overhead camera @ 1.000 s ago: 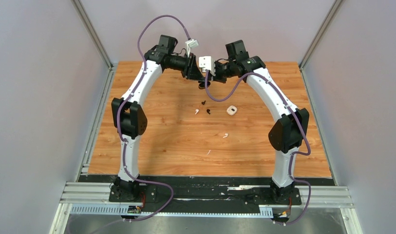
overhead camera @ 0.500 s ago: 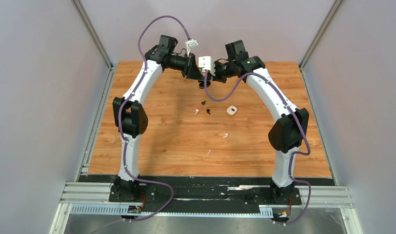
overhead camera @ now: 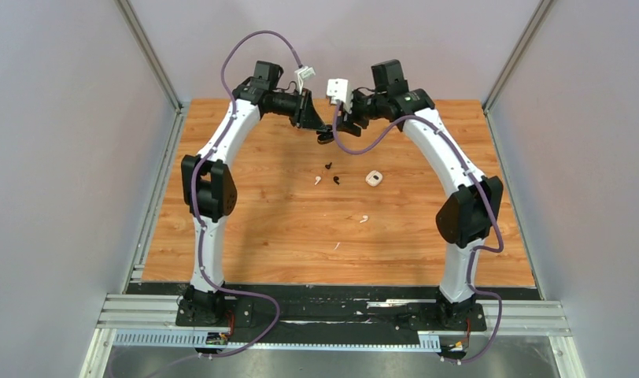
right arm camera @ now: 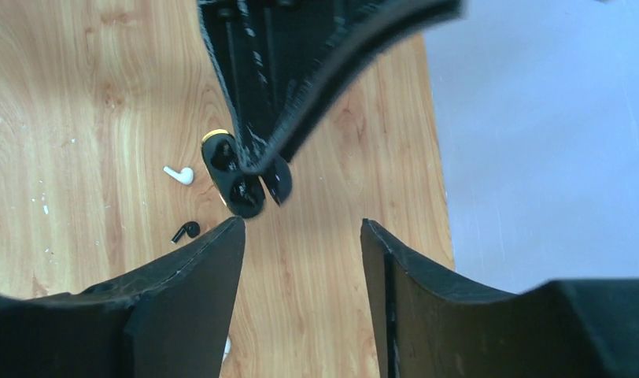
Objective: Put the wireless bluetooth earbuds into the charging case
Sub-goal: Adjust the charging case.
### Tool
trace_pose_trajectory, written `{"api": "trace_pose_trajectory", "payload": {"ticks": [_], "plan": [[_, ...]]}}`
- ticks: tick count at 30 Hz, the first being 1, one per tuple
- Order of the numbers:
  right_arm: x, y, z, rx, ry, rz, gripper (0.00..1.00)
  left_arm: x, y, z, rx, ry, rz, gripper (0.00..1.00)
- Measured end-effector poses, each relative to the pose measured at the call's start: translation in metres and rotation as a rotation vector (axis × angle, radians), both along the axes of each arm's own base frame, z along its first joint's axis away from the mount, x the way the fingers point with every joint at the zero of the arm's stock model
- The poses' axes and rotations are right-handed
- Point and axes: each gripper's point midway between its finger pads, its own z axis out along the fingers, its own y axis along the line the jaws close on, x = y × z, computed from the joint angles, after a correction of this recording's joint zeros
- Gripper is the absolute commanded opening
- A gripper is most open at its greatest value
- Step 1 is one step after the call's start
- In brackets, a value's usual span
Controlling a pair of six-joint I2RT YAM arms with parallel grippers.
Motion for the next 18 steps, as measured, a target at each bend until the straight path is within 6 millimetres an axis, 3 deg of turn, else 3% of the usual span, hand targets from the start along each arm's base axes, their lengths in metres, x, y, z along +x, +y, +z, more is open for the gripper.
{"api": "trace_pose_trajectory", "payload": {"ticks": [5, 9, 13, 18], "plan": [[0.004, -0.03, 0.031, 0.12, 0.053, -0.089, 0.6, 0.007, 0.008, -0.017, 0.031, 0.021, 0.04, 0.0], [-0.008, -0.051, 0.044, 0.208, 0.116, -0.142, 0.52, 0.01, 0.016, -0.026, 0.054, 0.021, 0.062, 0.0], [-0.028, -0.054, 0.019, 0.249, 0.253, -0.13, 0.47, 0.008, 0.029, -0.03, 0.09, -0.004, 0.077, 0.0], [-0.027, -0.056, -0.04, 0.227, 0.401, -0.121, 0.44, 0.0, 0.046, -0.028, 0.121, -0.026, 0.087, 0.0]]}}
